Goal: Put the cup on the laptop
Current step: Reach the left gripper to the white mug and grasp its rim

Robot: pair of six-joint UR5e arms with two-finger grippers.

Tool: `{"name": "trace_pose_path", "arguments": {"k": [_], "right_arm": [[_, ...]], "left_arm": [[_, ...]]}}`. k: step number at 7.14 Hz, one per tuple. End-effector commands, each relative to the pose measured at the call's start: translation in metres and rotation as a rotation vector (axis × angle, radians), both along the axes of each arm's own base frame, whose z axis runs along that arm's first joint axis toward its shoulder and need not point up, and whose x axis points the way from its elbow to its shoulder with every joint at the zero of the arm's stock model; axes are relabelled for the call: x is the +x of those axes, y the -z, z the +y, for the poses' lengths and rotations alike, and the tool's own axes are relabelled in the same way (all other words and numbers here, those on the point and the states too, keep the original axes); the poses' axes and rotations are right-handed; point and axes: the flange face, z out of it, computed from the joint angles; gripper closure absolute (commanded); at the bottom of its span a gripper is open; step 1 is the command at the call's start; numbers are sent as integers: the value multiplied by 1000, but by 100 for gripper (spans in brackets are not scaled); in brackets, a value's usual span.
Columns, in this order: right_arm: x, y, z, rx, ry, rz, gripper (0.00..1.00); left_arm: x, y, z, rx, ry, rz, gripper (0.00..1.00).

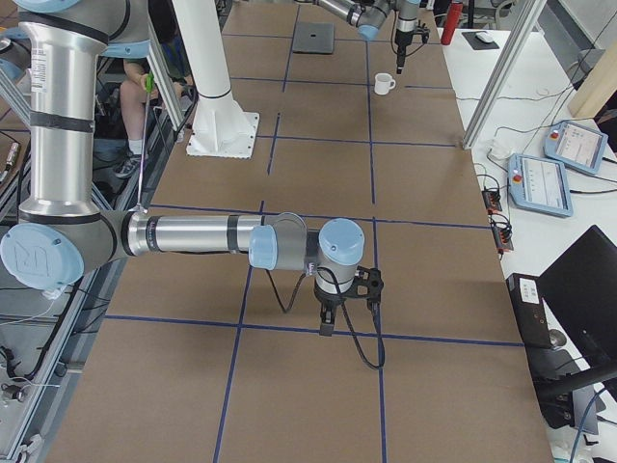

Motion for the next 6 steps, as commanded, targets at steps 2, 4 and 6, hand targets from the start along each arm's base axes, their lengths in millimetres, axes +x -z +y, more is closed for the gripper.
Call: {"name": "trace_pose_path", "arguments": {"k": [2, 4, 6], "right_arm": [[0, 0, 0, 0, 0, 0, 0], [0, 0, 0, 0, 0, 0, 0], [0, 0, 0, 0, 0, 0, 0]], "left_arm": [[47, -25, 13, 2, -3, -5, 13], [49, -33, 14, -3, 3, -2, 42], [52, -36, 15, -9, 1, -6, 100]]}}
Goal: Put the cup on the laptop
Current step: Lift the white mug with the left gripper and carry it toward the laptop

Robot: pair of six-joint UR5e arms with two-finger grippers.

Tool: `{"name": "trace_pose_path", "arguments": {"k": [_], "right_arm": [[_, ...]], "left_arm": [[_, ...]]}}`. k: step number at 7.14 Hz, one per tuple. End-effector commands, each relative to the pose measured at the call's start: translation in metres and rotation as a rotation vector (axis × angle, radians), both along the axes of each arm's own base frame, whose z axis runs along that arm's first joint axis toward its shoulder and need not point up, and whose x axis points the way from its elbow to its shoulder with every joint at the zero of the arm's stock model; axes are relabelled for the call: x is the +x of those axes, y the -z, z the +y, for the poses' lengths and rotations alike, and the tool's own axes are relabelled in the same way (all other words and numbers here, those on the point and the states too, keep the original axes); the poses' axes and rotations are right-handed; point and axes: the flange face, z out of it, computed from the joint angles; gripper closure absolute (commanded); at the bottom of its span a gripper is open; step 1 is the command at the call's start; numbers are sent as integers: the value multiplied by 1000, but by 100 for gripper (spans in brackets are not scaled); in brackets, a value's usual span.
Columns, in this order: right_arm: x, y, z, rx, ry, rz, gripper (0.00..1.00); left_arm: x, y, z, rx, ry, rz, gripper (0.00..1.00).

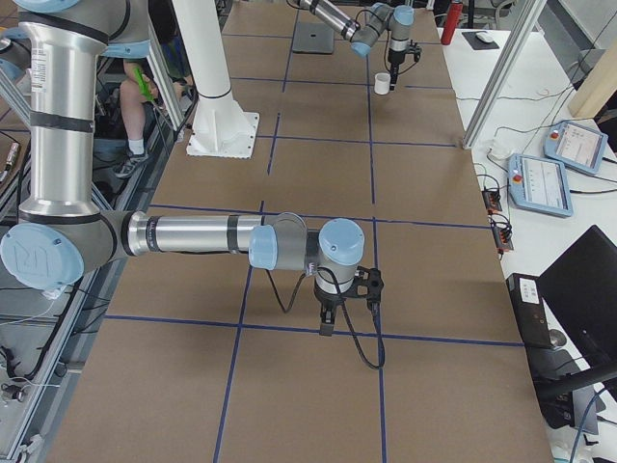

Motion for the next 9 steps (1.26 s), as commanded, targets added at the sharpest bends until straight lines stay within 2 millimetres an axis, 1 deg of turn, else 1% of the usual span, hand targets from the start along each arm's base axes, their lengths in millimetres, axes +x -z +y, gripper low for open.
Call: {"name": "trace_pose_path", "arguments": {"k": [1, 2, 3, 4, 5, 6, 7, 8, 9], "right_arm": [[0, 0, 0, 0, 0, 0, 0], [0, 0, 0, 0, 0, 0, 0], [0, 0, 0, 0, 0, 0, 0], [0, 0, 0, 0, 0, 0, 0], [0, 0, 0, 0, 0, 0, 0], [0, 0, 0, 0, 0, 0, 0], [0, 0, 0, 0, 0, 0, 0], [0, 0, 0, 0, 0, 0, 0], [0, 0, 0, 0, 0, 0, 0]], "left_arm": [[1, -2, 0, -23, 18, 0, 100], [0, 2, 0, -30, 25, 2, 100], [-19, 5, -9, -29, 47, 6, 100], [-44, 15, -16, -26, 66, 3, 100], [-67, 27, -10, -20, 58, -16, 100], [-96, 30, 16, -1, 37, -34, 100], [-132, 35, 45, 6, 40, -46, 100], [-166, 37, 80, 22, 23, -64, 100], [-192, 20, 113, 38, -15, -88, 100]]}}
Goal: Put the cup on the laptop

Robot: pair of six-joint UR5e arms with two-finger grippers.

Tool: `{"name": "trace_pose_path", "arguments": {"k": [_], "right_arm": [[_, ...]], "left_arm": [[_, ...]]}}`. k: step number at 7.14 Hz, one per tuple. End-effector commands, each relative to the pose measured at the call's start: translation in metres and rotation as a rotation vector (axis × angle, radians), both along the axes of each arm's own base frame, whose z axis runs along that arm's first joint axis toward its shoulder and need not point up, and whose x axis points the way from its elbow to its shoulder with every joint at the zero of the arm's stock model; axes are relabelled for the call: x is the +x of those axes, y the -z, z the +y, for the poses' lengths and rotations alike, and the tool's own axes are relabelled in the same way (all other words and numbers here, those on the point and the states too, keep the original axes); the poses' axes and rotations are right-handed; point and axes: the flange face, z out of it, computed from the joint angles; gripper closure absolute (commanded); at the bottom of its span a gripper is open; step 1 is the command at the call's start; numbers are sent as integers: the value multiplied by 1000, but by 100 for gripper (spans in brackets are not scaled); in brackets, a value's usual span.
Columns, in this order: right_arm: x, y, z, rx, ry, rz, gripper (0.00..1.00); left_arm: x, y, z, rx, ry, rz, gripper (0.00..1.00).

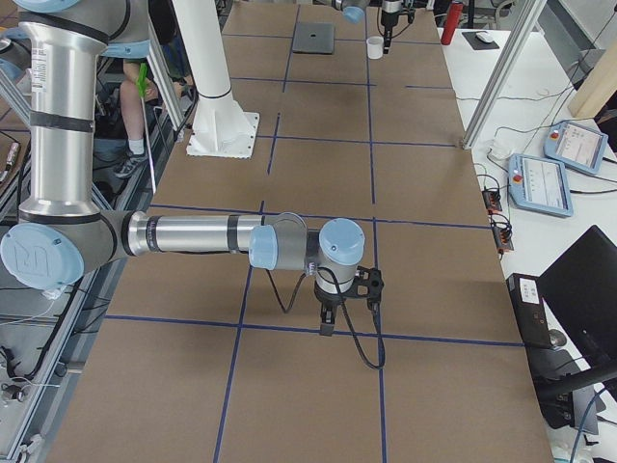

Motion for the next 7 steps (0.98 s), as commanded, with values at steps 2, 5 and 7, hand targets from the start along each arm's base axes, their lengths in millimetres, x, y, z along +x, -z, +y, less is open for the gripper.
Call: {"name": "trace_pose_path", "arguments": {"k": [2, 5, 7], "right_arm": [[0, 0, 0, 0, 0, 0, 0], [0, 0, 0, 0, 0, 0, 0], [0, 0, 0, 0, 0, 0, 0]], "left_arm": [[-94, -79, 117, -12, -56, -65, 100], [-157, -165, 223, -25, -40, -75, 100], [-171, -206, 257, -48, -32, -78, 100]]}}
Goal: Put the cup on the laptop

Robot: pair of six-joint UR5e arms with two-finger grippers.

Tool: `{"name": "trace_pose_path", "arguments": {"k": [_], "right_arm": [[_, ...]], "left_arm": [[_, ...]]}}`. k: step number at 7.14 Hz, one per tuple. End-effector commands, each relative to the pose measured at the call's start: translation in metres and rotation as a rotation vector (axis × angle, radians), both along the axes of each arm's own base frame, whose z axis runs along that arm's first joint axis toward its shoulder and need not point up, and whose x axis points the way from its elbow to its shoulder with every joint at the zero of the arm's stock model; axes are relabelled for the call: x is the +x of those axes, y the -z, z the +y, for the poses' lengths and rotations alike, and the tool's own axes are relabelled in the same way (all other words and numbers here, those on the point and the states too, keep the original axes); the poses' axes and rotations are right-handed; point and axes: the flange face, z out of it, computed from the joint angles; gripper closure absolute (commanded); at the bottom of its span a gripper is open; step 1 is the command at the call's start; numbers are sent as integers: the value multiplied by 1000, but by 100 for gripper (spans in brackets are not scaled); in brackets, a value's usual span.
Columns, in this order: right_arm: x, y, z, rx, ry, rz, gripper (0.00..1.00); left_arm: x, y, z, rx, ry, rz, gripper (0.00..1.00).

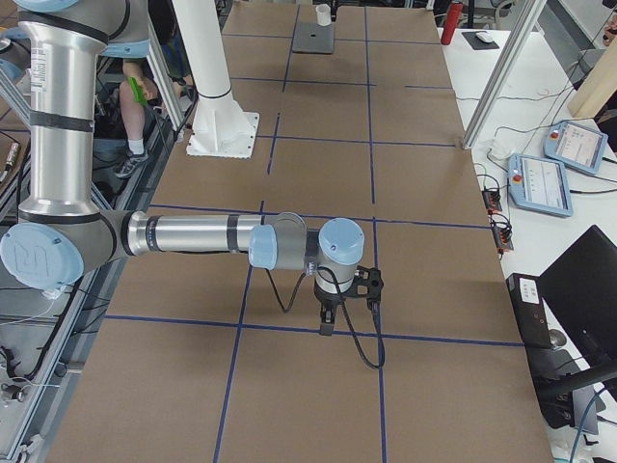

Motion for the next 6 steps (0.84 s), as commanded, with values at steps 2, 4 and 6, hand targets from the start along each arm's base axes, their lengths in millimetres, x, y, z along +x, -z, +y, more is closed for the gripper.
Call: {"name": "trace_pose_path", "arguments": {"k": [2, 4, 6], "right_arm": [[0, 0, 0, 0, 0, 0, 0], [0, 0, 0, 0, 0, 0, 0], [0, 0, 0, 0, 0, 0, 0]], "left_arm": [[-10, -72, 25, -9, 11, 1, 100], [-14, -128, 32, 5, 67, 27, 100], [-13, -140, 35, -28, 151, 56, 100]]}}
